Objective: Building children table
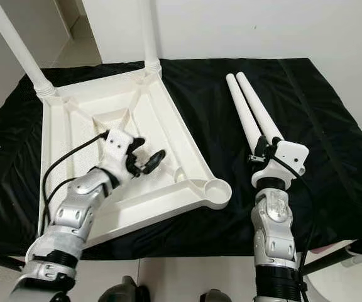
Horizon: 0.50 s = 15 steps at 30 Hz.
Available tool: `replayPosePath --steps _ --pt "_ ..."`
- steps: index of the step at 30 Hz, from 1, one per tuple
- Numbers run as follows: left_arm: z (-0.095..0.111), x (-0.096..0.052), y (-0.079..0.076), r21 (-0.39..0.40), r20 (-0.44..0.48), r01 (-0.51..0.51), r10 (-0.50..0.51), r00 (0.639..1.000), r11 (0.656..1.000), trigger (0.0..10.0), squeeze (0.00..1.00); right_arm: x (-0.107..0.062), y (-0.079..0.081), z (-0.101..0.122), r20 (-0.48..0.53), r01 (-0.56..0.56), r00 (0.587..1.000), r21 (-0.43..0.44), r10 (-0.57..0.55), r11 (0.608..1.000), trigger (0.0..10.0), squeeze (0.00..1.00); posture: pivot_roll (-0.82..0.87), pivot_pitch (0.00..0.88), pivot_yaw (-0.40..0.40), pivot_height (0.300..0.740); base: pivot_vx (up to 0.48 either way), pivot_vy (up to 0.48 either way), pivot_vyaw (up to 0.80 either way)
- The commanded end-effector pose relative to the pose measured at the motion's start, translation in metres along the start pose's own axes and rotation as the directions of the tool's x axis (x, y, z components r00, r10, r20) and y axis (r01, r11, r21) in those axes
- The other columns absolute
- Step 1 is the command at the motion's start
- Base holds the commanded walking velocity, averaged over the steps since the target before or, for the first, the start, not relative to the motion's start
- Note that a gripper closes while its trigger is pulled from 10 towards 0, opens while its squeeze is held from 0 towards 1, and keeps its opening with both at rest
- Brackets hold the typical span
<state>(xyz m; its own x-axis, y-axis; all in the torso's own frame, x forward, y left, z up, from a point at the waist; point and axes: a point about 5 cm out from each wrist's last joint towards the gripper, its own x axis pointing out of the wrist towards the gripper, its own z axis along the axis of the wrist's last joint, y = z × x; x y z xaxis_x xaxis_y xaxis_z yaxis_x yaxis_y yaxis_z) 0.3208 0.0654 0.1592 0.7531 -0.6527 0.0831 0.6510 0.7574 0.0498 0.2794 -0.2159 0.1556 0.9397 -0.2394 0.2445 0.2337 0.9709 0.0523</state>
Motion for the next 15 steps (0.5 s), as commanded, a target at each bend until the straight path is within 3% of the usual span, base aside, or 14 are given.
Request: replayPosePath --steps 1,3,4,5,11,13,15 --pt "0.018 0.008 -0.007 -0.014 0.055 0.056 -0.055 0.997 0.998 10.0 0.0 -0.002 0.0 -0.003 -0.012 -0.009 1.0 -0.022 0.008 1.0 10.0 0.0 -0.01 0.0 0.069 0.74 0.0 0.0 0.0" --pt "0.023 0.013 -0.008 -0.023 0.059 0.034 -0.032 0.998 0.999 10.0 0.0 -0.003 -0.001 -0.004 -0.017 -0.012 1.0 -0.024 0.012 1.0 10.0 0.0 -0.01 0.0 0.063 0.74 0.0 0.0 0.0" --pt "0.025 0.015 -0.009 -0.024 0.058 0.016 -0.014 0.998 1.0 10.0 0.0 -0.003 -0.002 -0.004 -0.02 -0.014 1.0 -0.025 0.014 1.0 10.0 0.14 -0.01 0.0 0.063 0.74 0.0 0.0 0.0" --pt "0.029 0.021 -0.006 -0.035 0.062 -0.016 0.018 0.998 0.999 10.0 0.0 -0.003 -0.004 -0.005 -0.027 -0.017 0.999 -0.012 0.016 1.0 10.0 1.0 -0.02 0.0 0.061 0.74 0.0 0.0 0.0" --pt "0.041 0.032 -0.005 -0.028 0.105 -0.017 0.019 0.994 0.999 10.0 0.0 -0.003 -0.009 -0.004 -0.038 -0.039 0.999 -0.001 0.039 0.999 10.0 1.0 -0.02 0.0 0.058 0.74 0.0 0.0 0.0" --pt "0.044 0.034 -0.006 -0.035 0.117 0.015 -0.011 0.993 0.999 10.0 0.0 -0.002 -0.011 -0.004 -0.042 -0.049 0.998 -0.002 0.049 0.999 10.0 1.0 -0.02 0.0 0.049 0.74 0.0 0.0 0.0" --pt "0.049 0.033 -0.012 -0.02 0.123 0.117 -0.114 0.986 0.993 10.0 0.0 -0.002 -0.015 -0.005 -0.062 -0.072 0.996 0.0 0.072 0.997 10.0 1.0 -0.02 0.0 0.041 0.74 0.0 0.0 0.0"
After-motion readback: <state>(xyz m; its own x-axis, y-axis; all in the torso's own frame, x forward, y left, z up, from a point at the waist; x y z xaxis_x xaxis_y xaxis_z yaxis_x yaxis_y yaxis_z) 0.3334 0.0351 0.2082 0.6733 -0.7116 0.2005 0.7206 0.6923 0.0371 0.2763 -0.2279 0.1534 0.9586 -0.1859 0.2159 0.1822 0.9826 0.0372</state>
